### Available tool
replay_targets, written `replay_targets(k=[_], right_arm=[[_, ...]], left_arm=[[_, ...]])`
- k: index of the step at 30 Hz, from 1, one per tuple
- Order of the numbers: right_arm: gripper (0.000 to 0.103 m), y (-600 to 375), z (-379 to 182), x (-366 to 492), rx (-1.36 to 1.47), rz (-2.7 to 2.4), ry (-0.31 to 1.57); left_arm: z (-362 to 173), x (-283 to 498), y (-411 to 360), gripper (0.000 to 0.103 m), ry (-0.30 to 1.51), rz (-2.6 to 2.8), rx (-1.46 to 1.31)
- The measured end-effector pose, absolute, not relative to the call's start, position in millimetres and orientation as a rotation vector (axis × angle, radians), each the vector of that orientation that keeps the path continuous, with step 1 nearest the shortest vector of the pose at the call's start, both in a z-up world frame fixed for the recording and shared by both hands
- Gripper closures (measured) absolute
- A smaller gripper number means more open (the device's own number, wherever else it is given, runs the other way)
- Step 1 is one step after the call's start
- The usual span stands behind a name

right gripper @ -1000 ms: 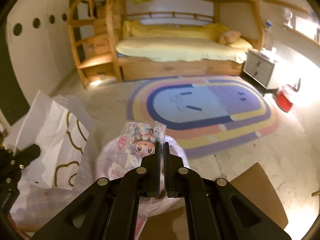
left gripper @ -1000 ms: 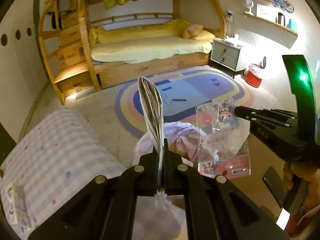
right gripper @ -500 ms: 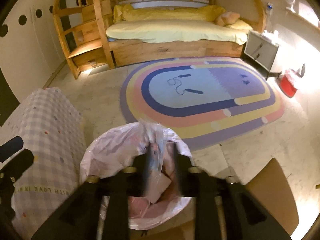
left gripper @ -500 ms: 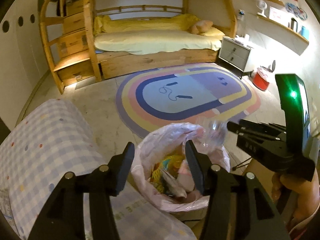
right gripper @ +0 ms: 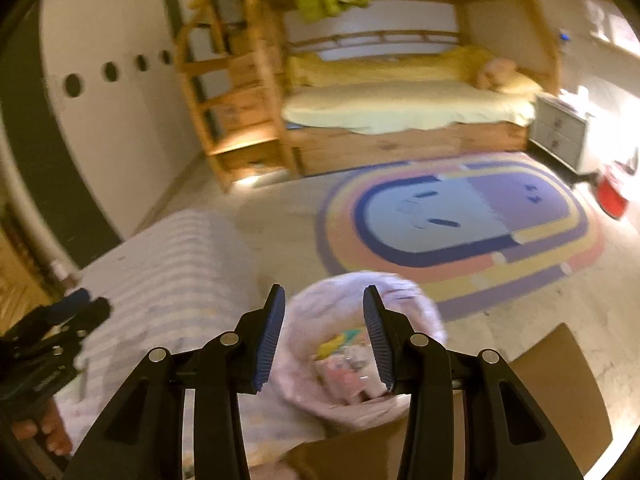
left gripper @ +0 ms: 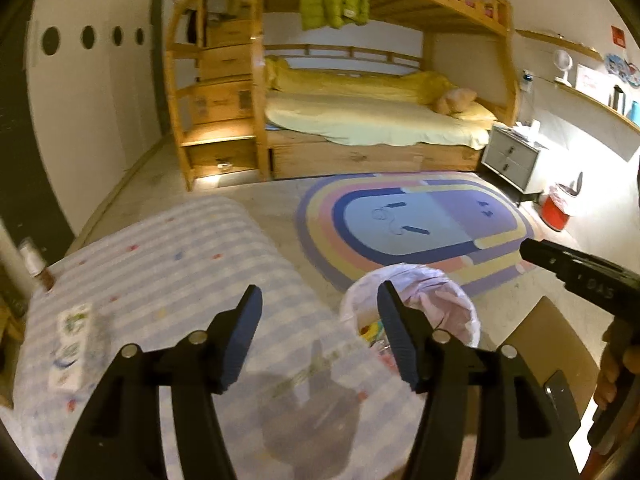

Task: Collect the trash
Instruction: 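Return to the table and grasp the light green face-print pack with the left tool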

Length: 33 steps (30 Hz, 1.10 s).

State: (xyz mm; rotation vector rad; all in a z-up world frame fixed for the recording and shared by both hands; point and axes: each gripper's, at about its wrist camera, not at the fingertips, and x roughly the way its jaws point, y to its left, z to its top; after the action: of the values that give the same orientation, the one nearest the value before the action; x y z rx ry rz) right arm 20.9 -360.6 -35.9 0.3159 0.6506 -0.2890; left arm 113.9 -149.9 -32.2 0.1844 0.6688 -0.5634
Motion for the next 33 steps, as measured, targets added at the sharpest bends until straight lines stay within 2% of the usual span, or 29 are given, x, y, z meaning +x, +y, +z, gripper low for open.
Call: replay_targets(k=[12,21,25,33], right_arm=[[0.058,-239,-13,28,0.197,0.001,0.65],[0.058,-172,-27,48,0.124,0.134,0.667],[0.058,-150,-37,55,0.091,0.167,0.694],[0.058,-136,-53,71,0.049,0.181,0.721]], left_arm=[[-21,75,-23,0.036,0.655,-0.326,0.117],[-45,71,62,0.03,0.707,-0.125,0.047],[-61,75,74,0.023,0.746,-0.112,0.03],[-88,93,61,0.018,0.809,-0.125,0.031]])
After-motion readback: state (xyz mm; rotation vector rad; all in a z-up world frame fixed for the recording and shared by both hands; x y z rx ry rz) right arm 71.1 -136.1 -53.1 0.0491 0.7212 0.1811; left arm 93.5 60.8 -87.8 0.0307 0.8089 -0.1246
